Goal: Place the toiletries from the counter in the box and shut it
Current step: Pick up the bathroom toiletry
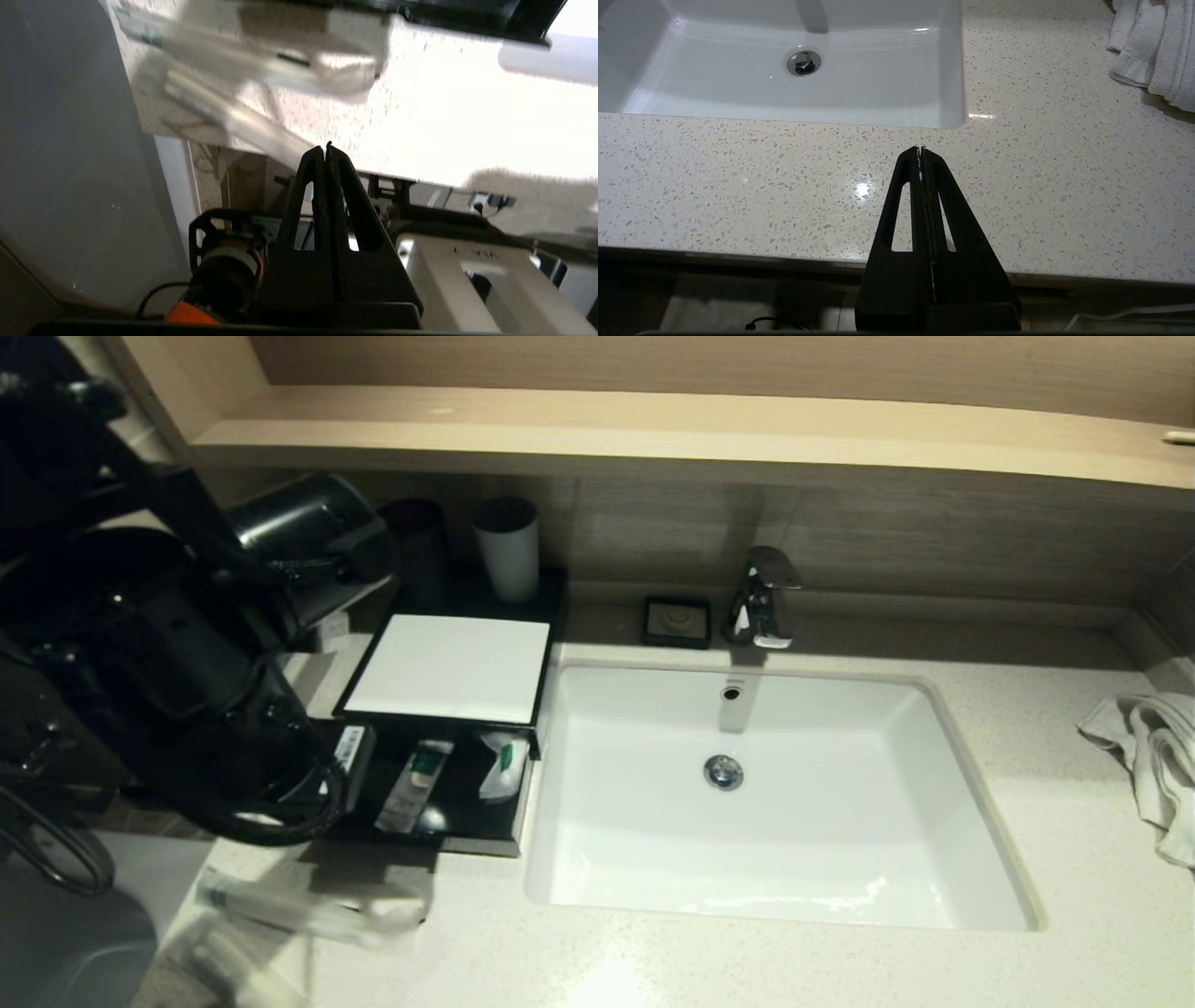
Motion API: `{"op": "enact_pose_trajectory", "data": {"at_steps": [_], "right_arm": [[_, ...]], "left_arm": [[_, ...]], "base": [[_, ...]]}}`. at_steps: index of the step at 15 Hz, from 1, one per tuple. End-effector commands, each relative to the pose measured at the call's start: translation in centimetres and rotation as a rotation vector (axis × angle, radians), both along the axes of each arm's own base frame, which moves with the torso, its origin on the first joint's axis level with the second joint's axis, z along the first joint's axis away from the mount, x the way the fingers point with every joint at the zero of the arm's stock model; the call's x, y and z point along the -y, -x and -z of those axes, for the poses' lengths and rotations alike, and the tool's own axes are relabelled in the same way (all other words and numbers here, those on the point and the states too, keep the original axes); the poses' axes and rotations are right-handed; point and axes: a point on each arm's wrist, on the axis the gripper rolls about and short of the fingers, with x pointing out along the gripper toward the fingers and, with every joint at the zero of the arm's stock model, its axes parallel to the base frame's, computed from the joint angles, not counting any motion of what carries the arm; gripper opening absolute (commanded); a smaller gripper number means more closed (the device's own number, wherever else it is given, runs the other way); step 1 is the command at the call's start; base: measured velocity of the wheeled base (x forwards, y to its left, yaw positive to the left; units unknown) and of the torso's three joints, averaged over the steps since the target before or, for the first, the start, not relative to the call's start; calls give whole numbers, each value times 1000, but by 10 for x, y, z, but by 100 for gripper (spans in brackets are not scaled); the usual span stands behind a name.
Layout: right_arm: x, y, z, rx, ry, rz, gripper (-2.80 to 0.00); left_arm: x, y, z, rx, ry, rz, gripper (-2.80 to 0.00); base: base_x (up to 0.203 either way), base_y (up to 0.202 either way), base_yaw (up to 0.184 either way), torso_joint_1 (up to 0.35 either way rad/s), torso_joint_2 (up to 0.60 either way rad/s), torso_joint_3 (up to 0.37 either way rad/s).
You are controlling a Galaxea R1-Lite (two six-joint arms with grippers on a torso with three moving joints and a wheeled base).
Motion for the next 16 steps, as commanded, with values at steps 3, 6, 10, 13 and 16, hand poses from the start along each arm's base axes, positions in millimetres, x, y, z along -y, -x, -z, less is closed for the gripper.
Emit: {"op": "enact_pose_trajectory", "data": {"at_steps": [3, 6, 10, 13, 16], "right_arm": [[0, 0, 0, 0, 0, 0, -280], [0, 0, 0, 0, 0, 0, -280], [0, 0, 0, 0, 0, 1, -280], [0, 0, 0, 0, 0, 0, -280], [0, 0, 0, 0, 0, 0, -280]], "left_arm": [[-25, 40, 3, -63, 66, 18, -280], [-28, 47, 15, -83, 91, 30, -280], [-33, 64, 28, -71, 102, 68, -280], [-36, 70, 44, -81, 90, 80, -280], [-38, 73, 49, -76, 90, 81, -280]], "base": [[0, 0, 0, 0, 0, 0], [0, 0, 0, 0, 0, 0], [0, 0, 0, 0, 0, 0], [0, 0, 0, 0, 0, 0], [0, 0, 0, 0, 0, 0]]}}
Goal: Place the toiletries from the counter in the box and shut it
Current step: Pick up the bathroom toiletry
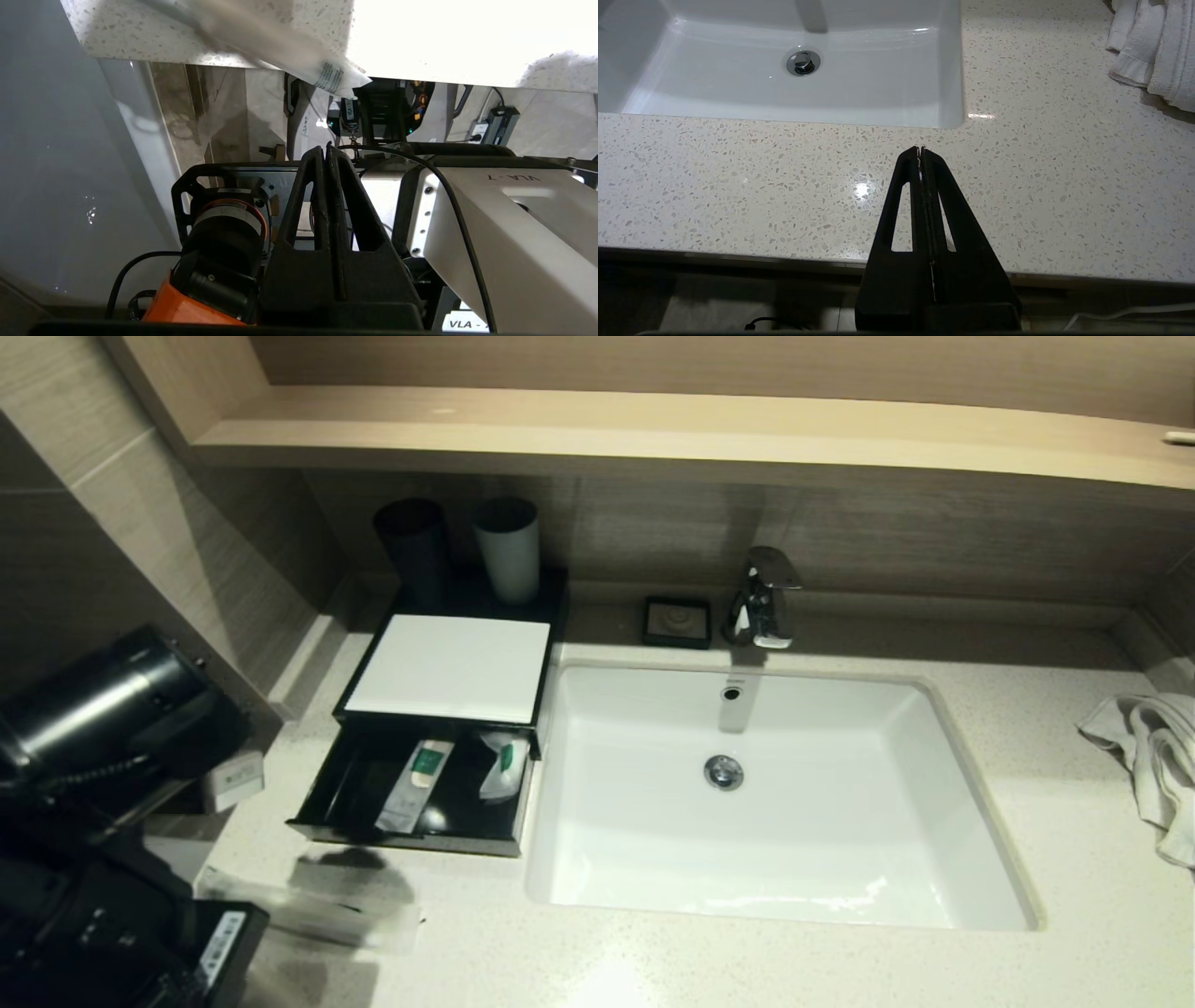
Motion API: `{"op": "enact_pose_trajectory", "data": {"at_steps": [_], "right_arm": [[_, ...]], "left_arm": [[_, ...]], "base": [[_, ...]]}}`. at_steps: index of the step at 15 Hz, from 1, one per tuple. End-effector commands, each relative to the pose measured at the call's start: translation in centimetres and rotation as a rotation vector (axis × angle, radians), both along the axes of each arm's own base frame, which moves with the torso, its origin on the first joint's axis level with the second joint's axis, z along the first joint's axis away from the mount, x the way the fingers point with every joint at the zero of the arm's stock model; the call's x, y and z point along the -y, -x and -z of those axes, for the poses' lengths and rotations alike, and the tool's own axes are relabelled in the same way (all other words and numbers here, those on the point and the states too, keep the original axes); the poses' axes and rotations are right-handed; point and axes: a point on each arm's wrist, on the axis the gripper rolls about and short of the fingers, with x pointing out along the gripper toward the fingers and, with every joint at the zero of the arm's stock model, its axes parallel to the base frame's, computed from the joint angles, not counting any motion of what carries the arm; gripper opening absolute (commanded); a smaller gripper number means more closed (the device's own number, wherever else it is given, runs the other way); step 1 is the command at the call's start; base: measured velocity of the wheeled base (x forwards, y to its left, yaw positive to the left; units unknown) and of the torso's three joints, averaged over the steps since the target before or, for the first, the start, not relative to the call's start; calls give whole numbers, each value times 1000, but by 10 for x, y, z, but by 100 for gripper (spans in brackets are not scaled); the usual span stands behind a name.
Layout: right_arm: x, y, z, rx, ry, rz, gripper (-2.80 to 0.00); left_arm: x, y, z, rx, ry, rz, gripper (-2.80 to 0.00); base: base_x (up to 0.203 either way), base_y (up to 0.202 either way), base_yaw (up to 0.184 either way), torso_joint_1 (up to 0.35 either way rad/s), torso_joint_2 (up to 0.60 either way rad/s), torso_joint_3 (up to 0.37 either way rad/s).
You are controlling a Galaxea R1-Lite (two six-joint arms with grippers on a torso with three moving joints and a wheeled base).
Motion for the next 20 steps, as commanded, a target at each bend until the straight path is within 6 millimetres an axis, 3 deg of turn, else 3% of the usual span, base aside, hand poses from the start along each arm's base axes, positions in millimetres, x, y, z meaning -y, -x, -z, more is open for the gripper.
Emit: {"op": "enact_pose_trajectory", "data": {"at_steps": [1, 8, 13, 17, 20], "right_arm": [[0, 0, 0, 0, 0, -1, -280], [0, 0, 0, 0, 0, -1, -280], [0, 0, 0, 0, 0, -1, -280], [0, 0, 0, 0, 0, -1, -280], [0, 0, 0, 0, 0, -1, -280]], "left_arm": [[-3, 4, 2, -7, -5, -3, -280], [-9, 11, -8, 3, 19, -159, -280], [-8, 7, -25, 110, 10, -243, -280], [2, -8, -20, 94, -3, -296, -280], [0, -6, -19, 117, -14, -330, -280]], "base": [[0, 0, 0, 0, 0, 0], [0, 0, 0, 0, 0, 0], [0, 0, 0, 0, 0, 0], [0, 0, 0, 0, 0, 0], [0, 0, 0, 0, 0, 0]]}}
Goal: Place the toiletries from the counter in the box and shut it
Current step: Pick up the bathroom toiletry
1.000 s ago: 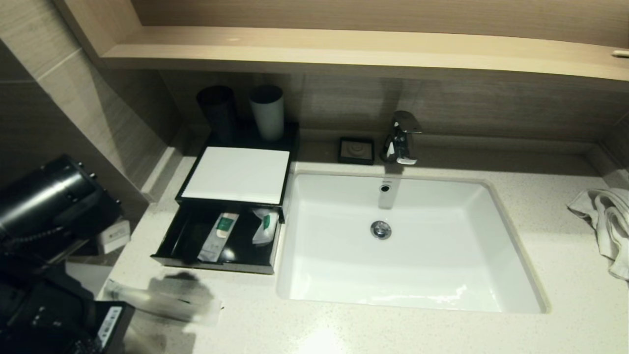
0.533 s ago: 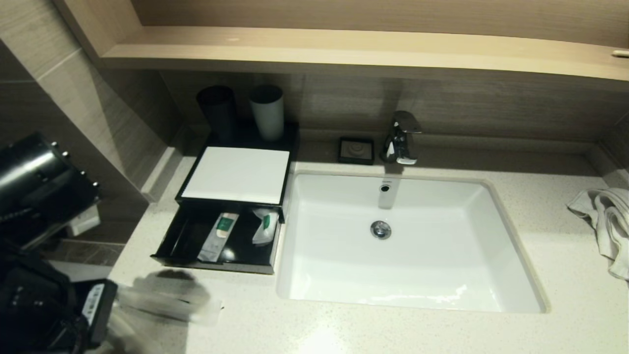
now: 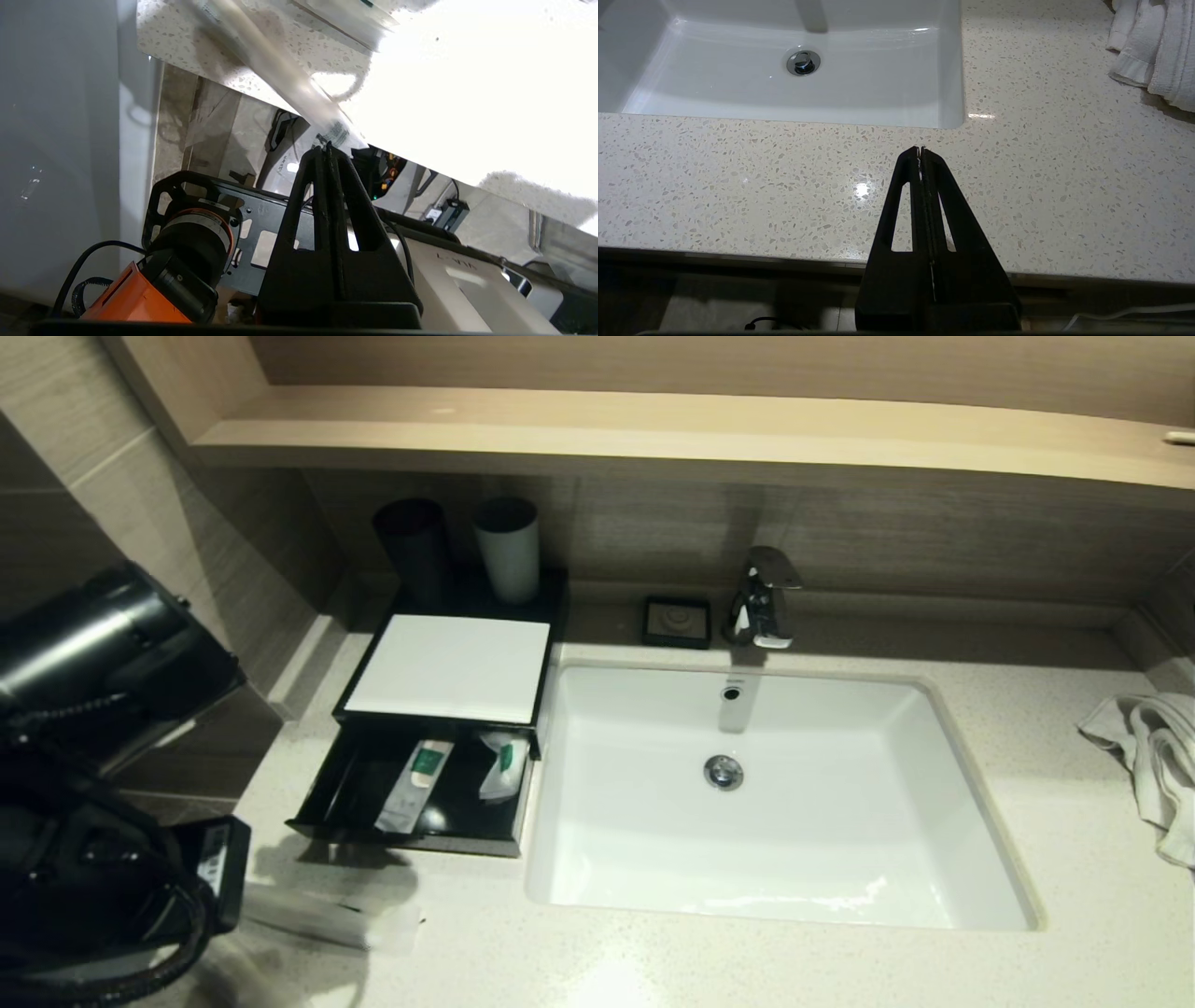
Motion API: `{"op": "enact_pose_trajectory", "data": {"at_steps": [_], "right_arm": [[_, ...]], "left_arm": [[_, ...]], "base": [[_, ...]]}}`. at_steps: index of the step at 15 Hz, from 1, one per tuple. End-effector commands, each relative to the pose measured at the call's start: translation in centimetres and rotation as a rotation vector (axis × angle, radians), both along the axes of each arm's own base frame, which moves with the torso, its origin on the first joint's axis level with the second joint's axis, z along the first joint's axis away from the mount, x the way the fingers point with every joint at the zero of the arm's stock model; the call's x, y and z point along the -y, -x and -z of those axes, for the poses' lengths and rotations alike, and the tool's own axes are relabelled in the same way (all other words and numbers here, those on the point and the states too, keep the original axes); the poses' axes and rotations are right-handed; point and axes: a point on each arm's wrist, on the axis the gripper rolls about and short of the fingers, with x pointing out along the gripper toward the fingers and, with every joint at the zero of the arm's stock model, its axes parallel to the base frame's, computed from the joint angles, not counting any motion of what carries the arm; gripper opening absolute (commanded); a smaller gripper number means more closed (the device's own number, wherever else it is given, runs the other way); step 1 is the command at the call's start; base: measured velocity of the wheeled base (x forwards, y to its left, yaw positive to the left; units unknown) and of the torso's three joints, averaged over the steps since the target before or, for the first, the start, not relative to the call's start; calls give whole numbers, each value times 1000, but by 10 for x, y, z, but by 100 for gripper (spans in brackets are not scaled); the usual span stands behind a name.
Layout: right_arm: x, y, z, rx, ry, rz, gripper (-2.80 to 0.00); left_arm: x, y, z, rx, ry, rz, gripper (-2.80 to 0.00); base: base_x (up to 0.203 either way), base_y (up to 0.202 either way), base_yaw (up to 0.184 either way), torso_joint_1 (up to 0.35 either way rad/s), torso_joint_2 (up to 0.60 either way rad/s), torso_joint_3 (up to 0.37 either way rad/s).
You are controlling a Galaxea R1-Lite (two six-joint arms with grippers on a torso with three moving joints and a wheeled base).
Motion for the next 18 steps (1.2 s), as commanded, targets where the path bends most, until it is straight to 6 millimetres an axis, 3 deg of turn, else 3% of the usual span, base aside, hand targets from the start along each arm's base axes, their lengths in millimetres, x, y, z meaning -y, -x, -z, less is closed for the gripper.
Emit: {"op": "enact_pose_trajectory", "data": {"at_steps": [1, 6, 11, 14, 18], "right_arm": [[0, 0, 0, 0, 0, 1, -280], [0, 0, 0, 0, 0, 0, -280], [0, 0, 0, 0, 0, 0, -280], [0, 0, 0, 0, 0, 0, -280], [0, 0, 0, 0, 0, 0, -280]], "left_arm": [[-2, 3, 2, 15, -25, -14, -280], [-23, 37, 2, 233, -19, -26, -280], [-37, 52, 9, 357, -90, -71, -280], [-40, 57, 21, 394, -136, -81, -280], [-56, 77, 55, 393, -204, -29, -280]], "base": [[0, 0, 0, 0, 0, 0], [0, 0, 0, 0, 0, 0], [0, 0, 0, 0, 0, 0], [0, 0, 0, 0, 0, 0], [0, 0, 0, 0, 0, 0]]}}
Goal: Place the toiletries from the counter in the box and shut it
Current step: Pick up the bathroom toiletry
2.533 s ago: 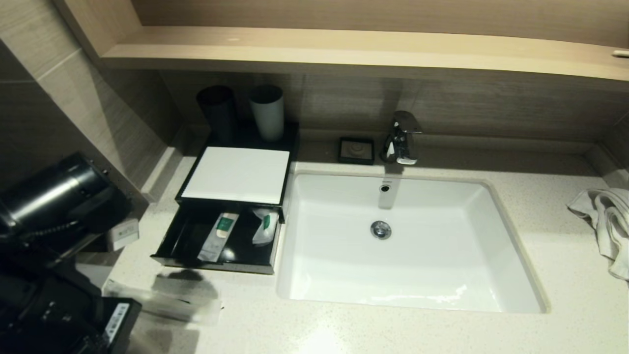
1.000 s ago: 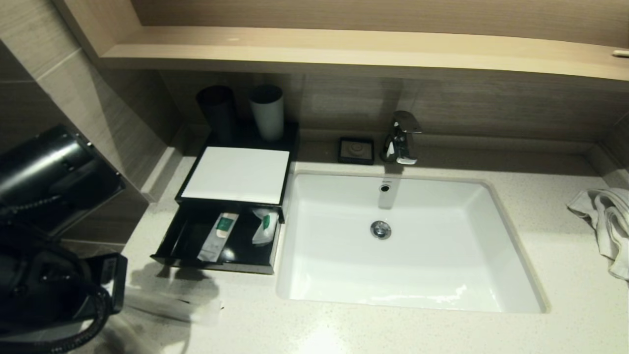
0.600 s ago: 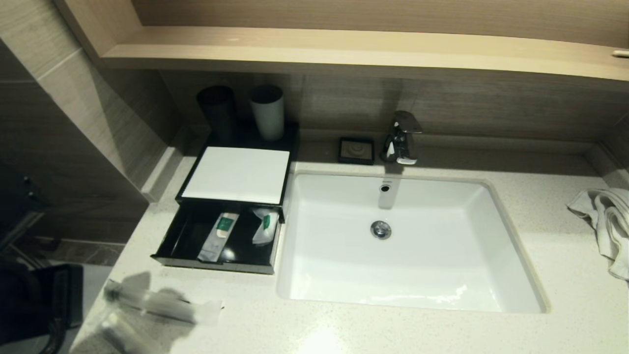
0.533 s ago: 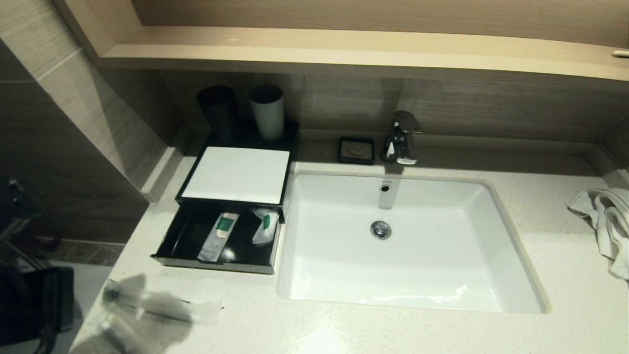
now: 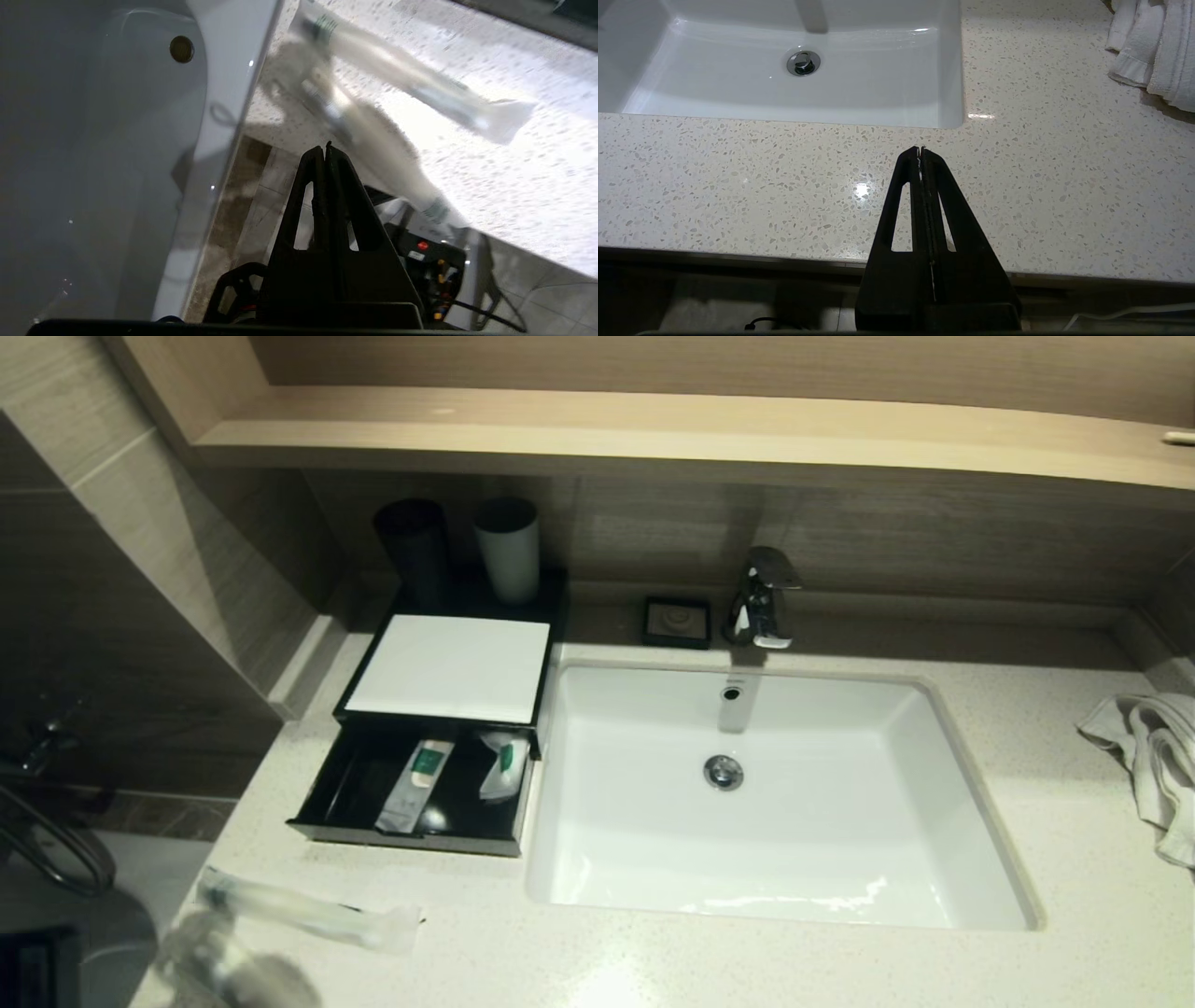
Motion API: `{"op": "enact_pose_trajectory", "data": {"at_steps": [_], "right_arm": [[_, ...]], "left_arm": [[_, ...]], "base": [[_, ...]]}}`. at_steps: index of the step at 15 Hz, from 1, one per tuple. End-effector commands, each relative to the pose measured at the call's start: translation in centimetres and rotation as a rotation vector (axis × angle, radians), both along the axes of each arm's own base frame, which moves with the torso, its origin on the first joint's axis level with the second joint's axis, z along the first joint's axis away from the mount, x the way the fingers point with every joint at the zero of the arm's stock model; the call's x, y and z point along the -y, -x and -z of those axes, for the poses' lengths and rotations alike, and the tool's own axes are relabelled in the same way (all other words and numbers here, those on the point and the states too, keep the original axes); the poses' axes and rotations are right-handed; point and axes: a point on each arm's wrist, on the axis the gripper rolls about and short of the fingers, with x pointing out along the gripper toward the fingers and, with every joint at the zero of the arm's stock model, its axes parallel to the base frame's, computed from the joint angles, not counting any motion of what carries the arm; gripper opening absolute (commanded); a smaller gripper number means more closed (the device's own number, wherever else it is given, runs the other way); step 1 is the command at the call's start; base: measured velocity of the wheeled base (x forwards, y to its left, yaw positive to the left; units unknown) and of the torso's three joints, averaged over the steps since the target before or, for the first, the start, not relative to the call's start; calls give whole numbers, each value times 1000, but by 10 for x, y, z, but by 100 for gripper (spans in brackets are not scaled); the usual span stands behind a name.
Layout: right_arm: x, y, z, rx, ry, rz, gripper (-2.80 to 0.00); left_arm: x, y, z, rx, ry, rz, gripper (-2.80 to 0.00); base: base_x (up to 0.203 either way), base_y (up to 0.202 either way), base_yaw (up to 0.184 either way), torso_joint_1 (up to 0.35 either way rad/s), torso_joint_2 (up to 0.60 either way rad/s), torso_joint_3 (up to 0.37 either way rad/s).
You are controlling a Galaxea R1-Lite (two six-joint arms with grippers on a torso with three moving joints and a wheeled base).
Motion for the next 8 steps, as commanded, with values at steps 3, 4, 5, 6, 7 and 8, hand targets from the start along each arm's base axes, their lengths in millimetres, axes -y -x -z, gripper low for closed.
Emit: {"op": "enact_pose_trajectory", "data": {"at_steps": [3, 4, 5, 6, 7, 8], "right_arm": [[0, 0, 0, 0, 0, 0, -280], [0, 0, 0, 0, 0, 0, -280], [0, 0, 0, 0, 0, 0, -280], [0, 0, 0, 0, 0, 0, -280], [0, 0, 0, 0, 0, 0, -280], [0, 0, 0, 0, 0, 0, -280]], "left_arm": [[-15, 17, 17, 105, -24, 35, -280], [-15, 16, 18, 113, -27, 42, -280], [-15, 16, 20, 105, -37, 42, -280], [-15, 16, 22, 98, -45, 43, -280], [-15, 16, 23, 96, -47, 43, -280], [-13, 13, 23, 88, -52, 43, -280]], "base": [[0, 0, 0, 0, 0, 0], [0, 0, 0, 0, 0, 0], [0, 0, 0, 0, 0, 0], [0, 0, 0, 0, 0, 0], [0, 0, 0, 0, 0, 0], [0, 0, 0, 0, 0, 0]]}}
